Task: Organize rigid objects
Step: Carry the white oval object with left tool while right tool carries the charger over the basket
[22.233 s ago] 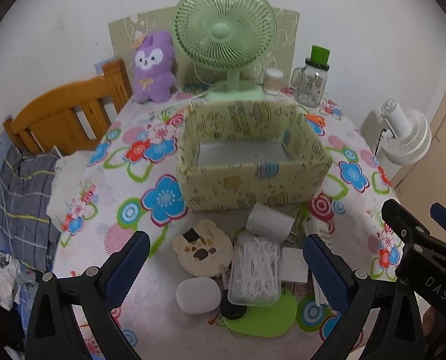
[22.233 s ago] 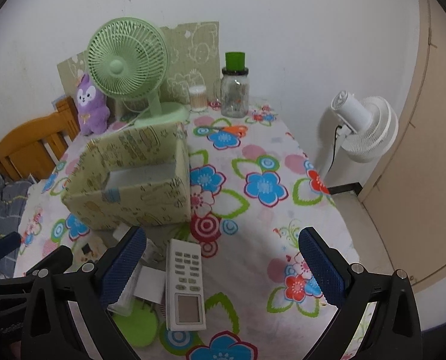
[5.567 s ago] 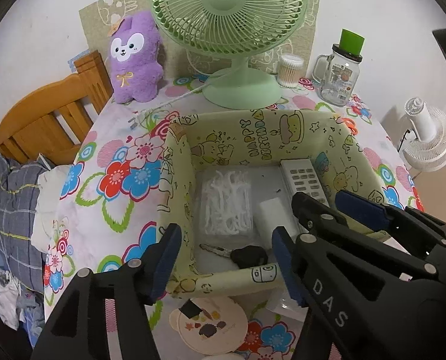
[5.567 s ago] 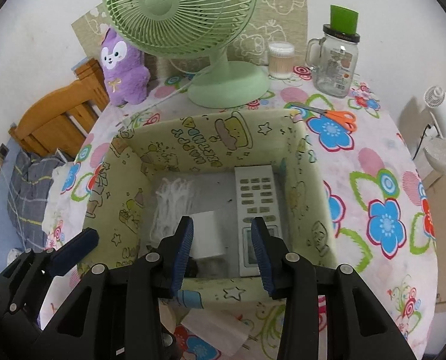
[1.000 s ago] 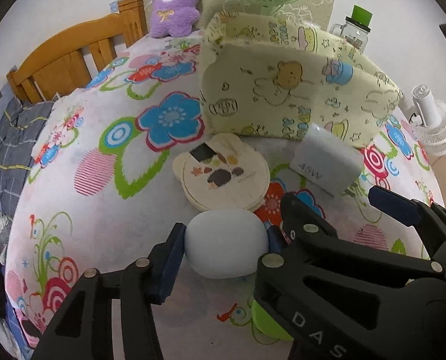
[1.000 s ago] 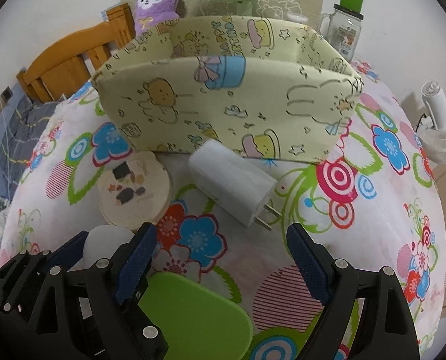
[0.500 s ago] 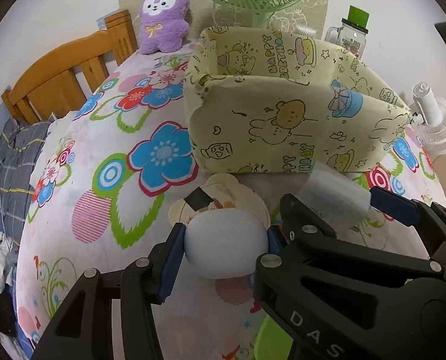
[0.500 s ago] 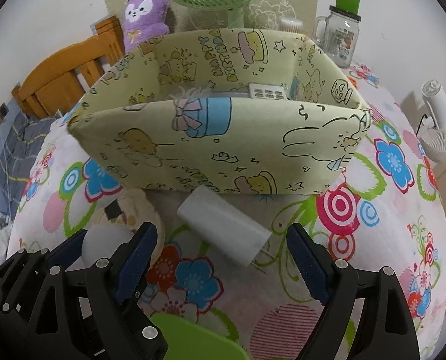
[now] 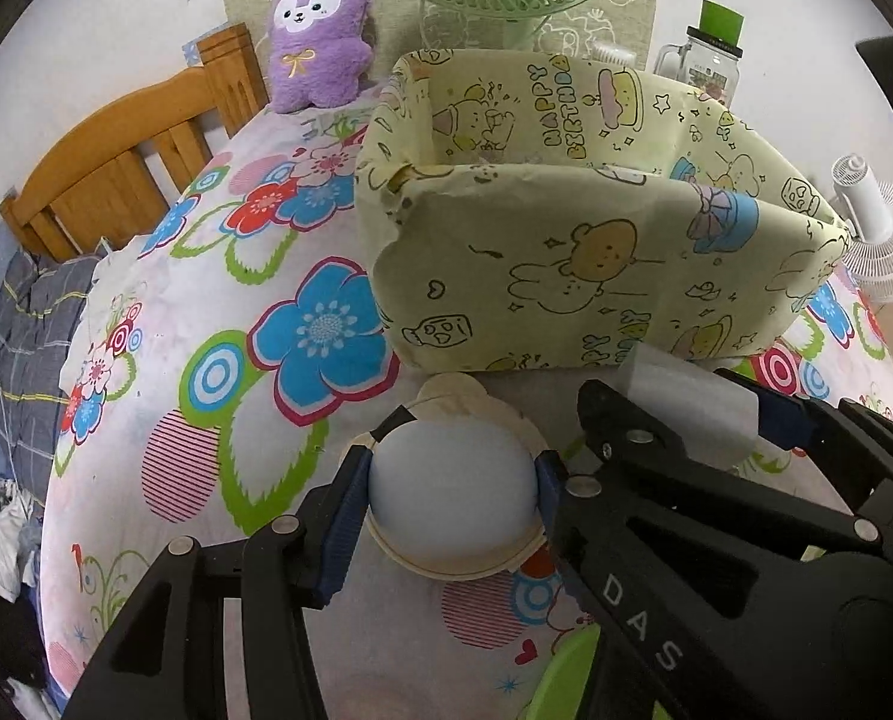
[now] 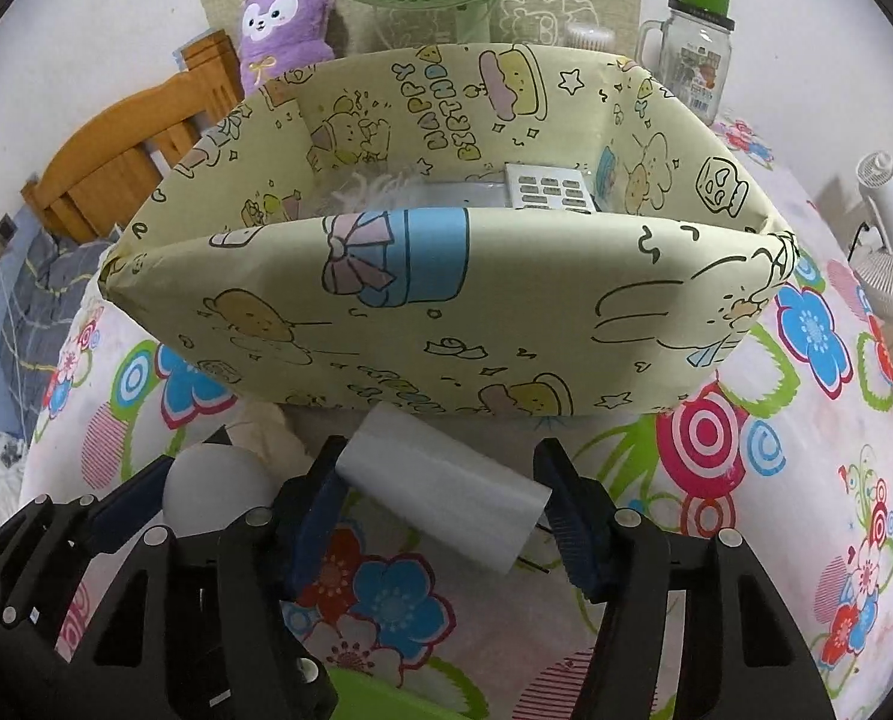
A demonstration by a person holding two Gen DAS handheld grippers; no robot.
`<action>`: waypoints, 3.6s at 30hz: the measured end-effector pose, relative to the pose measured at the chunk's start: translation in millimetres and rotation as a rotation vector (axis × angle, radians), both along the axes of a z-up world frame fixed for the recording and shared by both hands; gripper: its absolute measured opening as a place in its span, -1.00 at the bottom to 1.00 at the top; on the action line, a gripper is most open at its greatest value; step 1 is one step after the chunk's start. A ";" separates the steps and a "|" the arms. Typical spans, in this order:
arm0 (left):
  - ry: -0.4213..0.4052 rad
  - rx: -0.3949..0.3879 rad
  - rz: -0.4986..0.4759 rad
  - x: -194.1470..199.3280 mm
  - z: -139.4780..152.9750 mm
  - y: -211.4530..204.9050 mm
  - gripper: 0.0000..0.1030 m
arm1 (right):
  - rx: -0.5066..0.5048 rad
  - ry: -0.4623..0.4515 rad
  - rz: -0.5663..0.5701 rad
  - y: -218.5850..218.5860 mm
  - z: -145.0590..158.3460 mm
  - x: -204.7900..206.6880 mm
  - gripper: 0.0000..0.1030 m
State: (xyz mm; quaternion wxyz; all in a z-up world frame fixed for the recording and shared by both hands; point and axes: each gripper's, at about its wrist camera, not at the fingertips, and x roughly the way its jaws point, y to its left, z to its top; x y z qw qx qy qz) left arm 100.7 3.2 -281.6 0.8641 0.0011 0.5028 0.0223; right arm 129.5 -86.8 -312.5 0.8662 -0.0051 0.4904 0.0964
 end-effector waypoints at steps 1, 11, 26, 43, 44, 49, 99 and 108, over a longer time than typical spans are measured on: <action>0.001 -0.002 0.001 -0.5 0.3 0.0 0.10 | -0.002 0.001 0.000 0.3 0.2 -0.2 0.27; -0.016 -0.018 -0.019 -6.0 12.2 -8.5 0.10 | -0.007 -0.013 -0.024 -10.6 13.4 -8.9 0.27; -0.077 -0.031 -0.053 -26.6 46.8 -22.9 0.10 | -0.007 -0.071 -0.061 -28.1 51.1 -37.3 0.27; -0.142 -0.030 -0.074 -40.6 94.7 -36.3 0.10 | -0.014 -0.135 -0.105 -44.6 102.1 -57.0 0.27; -0.147 -0.029 -0.076 -41.5 98.0 -36.7 0.10 | -0.015 -0.140 -0.106 -45.2 105.7 -58.3 0.27; -0.164 -0.031 -0.074 -45.7 110.8 -37.4 0.10 | -0.010 -0.159 -0.108 -46.1 120.4 -64.5 0.27; -0.224 -0.050 -0.082 29.6 157.8 -38.2 0.10 | 0.003 -0.210 -0.138 -49.2 173.4 9.4 0.27; -0.209 -0.074 -0.077 57.7 145.8 -35.5 0.10 | 0.005 -0.199 -0.138 -46.2 164.0 41.7 0.27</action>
